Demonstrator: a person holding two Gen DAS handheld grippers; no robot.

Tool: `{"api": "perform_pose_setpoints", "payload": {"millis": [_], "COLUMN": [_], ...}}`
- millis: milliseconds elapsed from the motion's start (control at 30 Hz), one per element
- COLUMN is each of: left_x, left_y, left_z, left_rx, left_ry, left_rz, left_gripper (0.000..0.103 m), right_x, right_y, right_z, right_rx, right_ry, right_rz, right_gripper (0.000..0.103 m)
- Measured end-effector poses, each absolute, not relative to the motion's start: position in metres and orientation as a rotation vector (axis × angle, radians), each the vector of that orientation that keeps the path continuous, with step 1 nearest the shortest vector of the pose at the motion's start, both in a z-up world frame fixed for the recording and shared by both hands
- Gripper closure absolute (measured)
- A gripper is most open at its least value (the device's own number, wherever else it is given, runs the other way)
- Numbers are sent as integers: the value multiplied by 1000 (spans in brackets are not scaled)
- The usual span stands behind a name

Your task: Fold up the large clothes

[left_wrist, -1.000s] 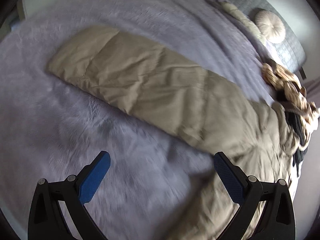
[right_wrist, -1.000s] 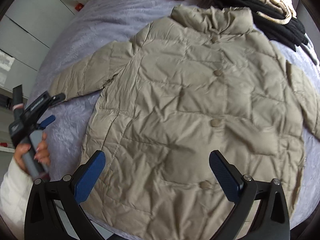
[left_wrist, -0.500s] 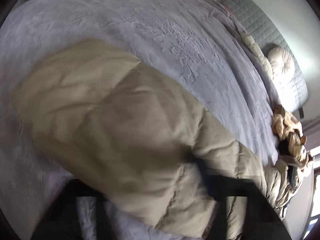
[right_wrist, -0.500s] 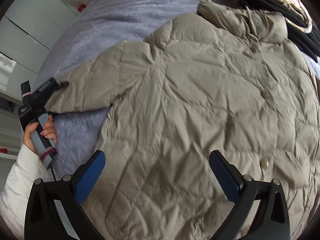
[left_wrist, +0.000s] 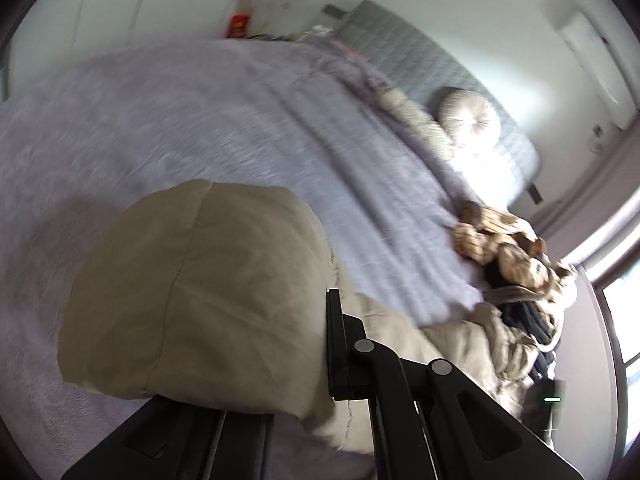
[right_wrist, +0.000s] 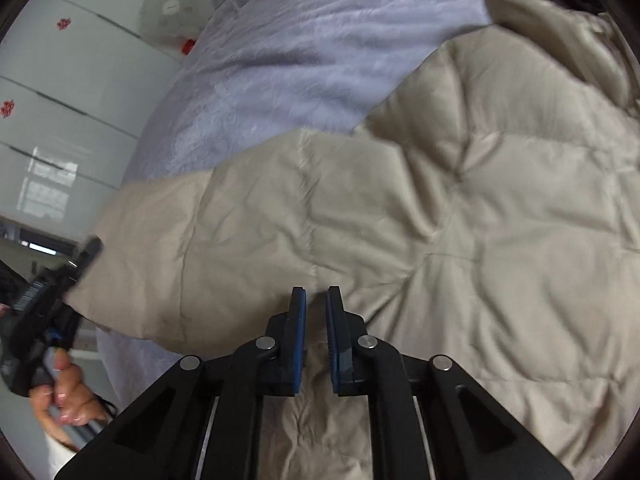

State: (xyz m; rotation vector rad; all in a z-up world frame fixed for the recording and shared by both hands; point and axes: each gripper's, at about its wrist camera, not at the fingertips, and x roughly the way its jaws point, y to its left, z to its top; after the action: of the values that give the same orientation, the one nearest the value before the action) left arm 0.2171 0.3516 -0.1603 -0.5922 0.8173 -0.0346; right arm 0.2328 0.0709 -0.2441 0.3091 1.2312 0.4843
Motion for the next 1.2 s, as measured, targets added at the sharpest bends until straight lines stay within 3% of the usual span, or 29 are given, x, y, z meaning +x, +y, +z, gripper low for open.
{"api": "perform_pose_setpoints", "payload": {"millis": [200, 467, 733, 800, 867, 900, 1100, 1167, 1200], "left_x": [225, 224, 202, 192, 183, 178, 147, 138, 134], "left_y": [270, 98, -78, -99, -104, -105, -66, -42, -24], "left_z": [-124, -98, -174, -199, -211, -212, -181, -168, -159], "left_rx": [-478, -217, 179, 245, 257, 260, 242, 190, 169], "left_ry": [810, 805, 932, 970, 989, 978, 952, 934, 921], "left_rz": [-223, -433, -507, -505, -515, -506, -525, -509, -479], "left_gripper": [98, 98, 97, 87, 29, 21, 19, 19, 19], "right_x": [242, 208, 164, 161, 158, 157, 152, 140, 132], "right_y": [83, -19, -179, -195, -208, -210, -211, -217, -217], "right_z": [-286, -240, -233, -235, -243, -248, -228, -207, -194], "right_rx": [335, 451, 436, 447, 460, 457, 397, 327, 287], "right_ry": [1305, 1215, 1150, 1151, 1157, 1158, 1141, 1106, 1082], "right_rz": [516, 491, 164, 127, 102, 95, 86, 100, 110], "right_gripper": [97, 97, 95, 95, 95, 95, 93, 82, 60]}}
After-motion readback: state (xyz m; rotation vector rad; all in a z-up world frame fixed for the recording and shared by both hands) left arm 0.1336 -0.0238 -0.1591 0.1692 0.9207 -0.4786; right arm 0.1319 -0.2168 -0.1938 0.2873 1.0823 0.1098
